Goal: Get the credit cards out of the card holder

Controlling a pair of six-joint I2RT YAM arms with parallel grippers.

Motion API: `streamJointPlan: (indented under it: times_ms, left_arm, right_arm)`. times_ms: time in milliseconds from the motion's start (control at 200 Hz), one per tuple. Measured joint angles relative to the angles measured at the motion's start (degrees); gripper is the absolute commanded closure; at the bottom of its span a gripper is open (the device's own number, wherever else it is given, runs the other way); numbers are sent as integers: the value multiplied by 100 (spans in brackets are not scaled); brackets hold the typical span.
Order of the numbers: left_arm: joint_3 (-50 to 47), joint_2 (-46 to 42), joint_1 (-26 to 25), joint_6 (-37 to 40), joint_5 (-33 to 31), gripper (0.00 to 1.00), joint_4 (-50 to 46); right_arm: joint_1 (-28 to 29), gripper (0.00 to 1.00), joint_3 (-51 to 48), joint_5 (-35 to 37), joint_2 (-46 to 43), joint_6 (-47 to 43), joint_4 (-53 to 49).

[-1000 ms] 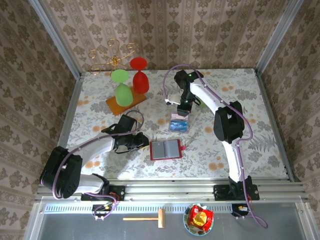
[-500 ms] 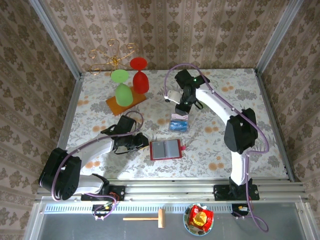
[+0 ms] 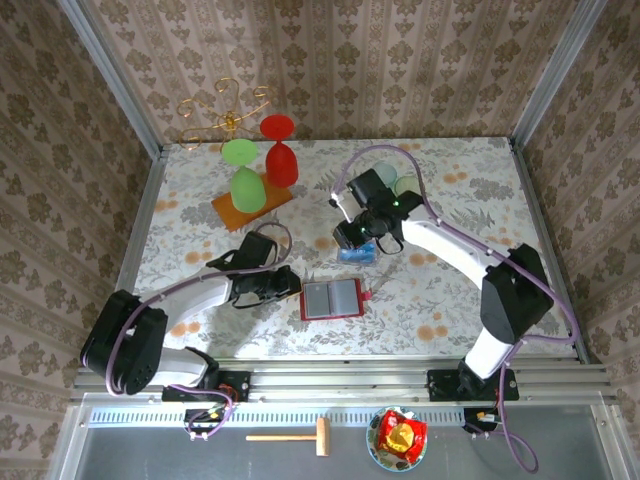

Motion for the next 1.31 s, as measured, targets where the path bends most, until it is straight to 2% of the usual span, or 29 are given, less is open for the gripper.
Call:
streamJointPlan:
  times_ms: [245,490,980,1305]
  left_arm:
    - [-107,251,-109,-2,48,92,262]
    - [-297,352,-157,-22,85,98,400]
    - [-341,575,-157,-22,120,98,522]
    - [-352,577,-157,-22,131,98,544]
  right_arm:
    - [175,74,-592,-551,-179,2022,544]
    - [409,76,-894,-1119,114,3204,931]
    - [828,74,-1305,-1248,409,3901,1113]
    - [1095,69,-1322,-1248,688,4054,1156]
